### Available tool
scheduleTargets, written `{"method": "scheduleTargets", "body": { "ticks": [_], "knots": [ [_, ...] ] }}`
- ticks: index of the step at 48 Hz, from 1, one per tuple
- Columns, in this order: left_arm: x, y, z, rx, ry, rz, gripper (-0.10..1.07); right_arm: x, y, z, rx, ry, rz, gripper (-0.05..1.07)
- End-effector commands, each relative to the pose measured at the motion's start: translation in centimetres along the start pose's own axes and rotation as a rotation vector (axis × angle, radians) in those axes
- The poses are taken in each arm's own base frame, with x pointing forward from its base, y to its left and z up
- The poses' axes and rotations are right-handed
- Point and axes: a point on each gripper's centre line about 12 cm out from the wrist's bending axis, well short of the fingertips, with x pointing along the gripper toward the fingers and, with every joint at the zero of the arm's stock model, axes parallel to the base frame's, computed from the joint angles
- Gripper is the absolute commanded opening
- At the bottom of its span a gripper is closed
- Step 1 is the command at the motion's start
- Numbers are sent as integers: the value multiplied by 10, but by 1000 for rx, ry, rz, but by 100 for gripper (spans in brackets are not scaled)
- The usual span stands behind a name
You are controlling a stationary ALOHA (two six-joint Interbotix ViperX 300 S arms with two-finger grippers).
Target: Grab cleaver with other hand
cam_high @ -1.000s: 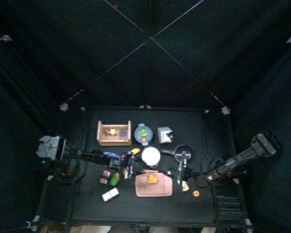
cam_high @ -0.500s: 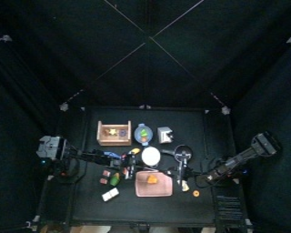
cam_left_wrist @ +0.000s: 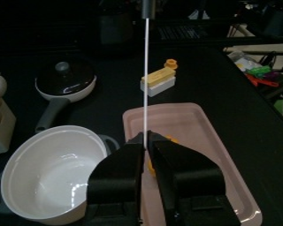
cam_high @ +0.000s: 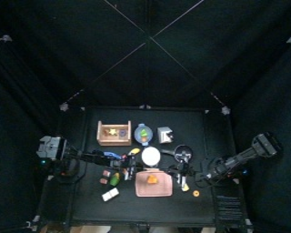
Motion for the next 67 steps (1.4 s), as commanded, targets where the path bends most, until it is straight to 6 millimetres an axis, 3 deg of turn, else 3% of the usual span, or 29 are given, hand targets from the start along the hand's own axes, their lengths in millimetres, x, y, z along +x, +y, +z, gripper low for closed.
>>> {"method": "scheduleTargets", "body": {
  "ticks": [1, 8, 23, 46, 55, 67],
  "knots": [
    [0, 0, 9, 1, -20, 0, 52, -1, 2, 8, 65, 3, 12, 73],
    [-1, -4, 6, 4, 24, -7, 52, -2, 5, 11, 160, 35, 46, 80],
    [-5, -10, 0, 11, 122, -16, 52, -2, -4, 11, 303, 70, 30, 80],
    [-21, -11, 2, 7, 119, -16, 52, -15, -20, 23, 461, 54, -18, 81],
    [-23, -10, 2, -6, 119, -8, 52, -21, -26, 27, 465, 126, -96, 81],
    [-22, -10, 4, -4, 114, -8, 52, -31, -28, 38, 275, 306, -151, 80]
  ]
}}
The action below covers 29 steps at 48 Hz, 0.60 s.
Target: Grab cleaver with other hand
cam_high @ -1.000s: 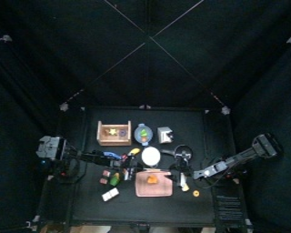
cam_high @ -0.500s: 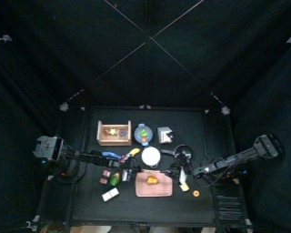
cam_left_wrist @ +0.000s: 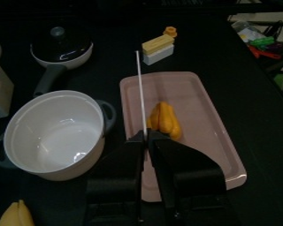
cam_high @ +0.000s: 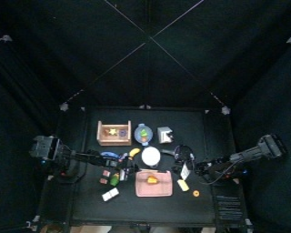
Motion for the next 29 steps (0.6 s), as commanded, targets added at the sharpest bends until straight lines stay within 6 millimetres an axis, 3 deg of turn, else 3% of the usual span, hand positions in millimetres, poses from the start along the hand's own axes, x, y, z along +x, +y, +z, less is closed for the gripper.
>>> {"method": "scheduleTargets", "body": {
  "ticks": [1, 7, 19, 29],
  "knots": [
    [-1, 0, 12, 2, -35, 0, 52, -9, 3, 12, -28, 36, -2, 80],
    [-1, 0, 13, 2, -38, 0, 52, -4, 5, 15, -109, 50, 11, 80],
    [0, 0, 13, 4, -38, 0, 52, 18, 19, -2, -381, -29, 156, 80],
    [1, 0, 15, 1, -46, 0, 52, 31, 26, -4, -345, -57, 225, 79]
  ]
}}
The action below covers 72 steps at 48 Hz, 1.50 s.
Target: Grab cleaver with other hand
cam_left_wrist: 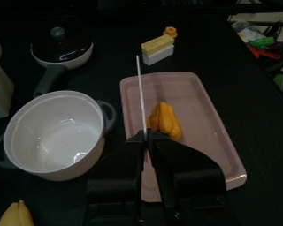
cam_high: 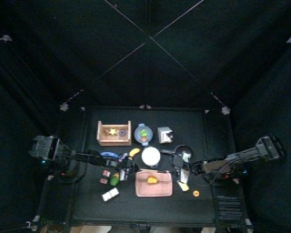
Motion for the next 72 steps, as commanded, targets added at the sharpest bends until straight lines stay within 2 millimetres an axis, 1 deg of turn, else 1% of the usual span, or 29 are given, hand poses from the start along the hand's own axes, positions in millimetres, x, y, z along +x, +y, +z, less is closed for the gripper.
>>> {"method": "scheduleTargets", "body": {
  "ticks": [1, 9, 23, 30, 41, 48, 60, 72],
  "knots": [
    [0, 0, 15, -2, -48, 0, 52, 1, 1, 6, 22, -23, 13, 79],
    [1, 0, 17, 3, -55, -1, 52, 10, -3, -3, 32, 17, -4, 79],
    [3, -1, 22, 6, -74, -3, 52, 28, -13, -12, 43, 75, -52, 79],
    [3, -1, 22, 6, -77, -4, 52, 34, -18, -11, 51, 86, -68, 79],
    [3, -1, 23, 6, -92, -5, 52, 40, -18, -13, 53, 101, -73, 78],
    [3, -1, 24, 9, -96, -6, 52, 40, -17, -12, 57, 100, -68, 73],
    [5, -1, 21, 9, -92, -6, 52, 40, -16, -9, 60, 92, -64, 59],
    [6, -1, 21, 6, -95, -6, 54, 40, -14, -4, 58, 83, -62, 54]
  ]
}}
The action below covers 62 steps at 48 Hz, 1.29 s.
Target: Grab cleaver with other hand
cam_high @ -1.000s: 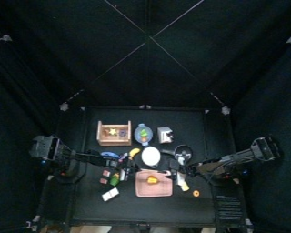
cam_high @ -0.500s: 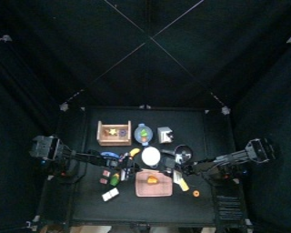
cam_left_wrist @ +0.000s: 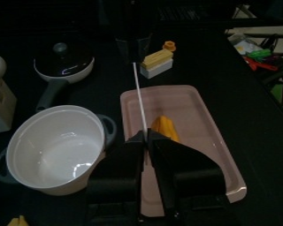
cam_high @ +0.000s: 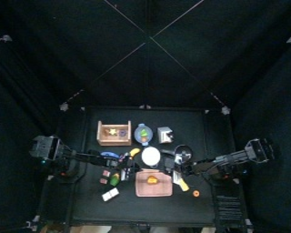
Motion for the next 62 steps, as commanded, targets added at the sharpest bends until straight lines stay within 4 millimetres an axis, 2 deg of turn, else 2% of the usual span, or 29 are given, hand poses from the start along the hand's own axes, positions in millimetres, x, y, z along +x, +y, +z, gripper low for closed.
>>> {"method": "scheduleTargets", "body": {
  "ticks": [1, 11, 17, 26, 40, 62],
  "knots": [
    [4, 0, 14, 3, -47, -2, 55, -6, 4, 15, 4, -46, 16, 54],
    [6, 0, 13, 2, -43, -2, 67, -5, 4, 16, 0, -45, 15, 54],
    [9, -1, 12, 4, -38, -3, 70, -4, 4, 14, 4, -39, 15, 54],
    [10, 0, 8, 1, -25, -2, 65, -3, 3, 12, 3, -32, 10, 54],
    [10, 1, 9, 2, -26, 0, 48, -4, 4, 13, 4, -34, 13, 54],
    [11, -1, 10, 3, -34, -4, 47, -5, 5, 15, 5, -35, 10, 54]
  ]
}}
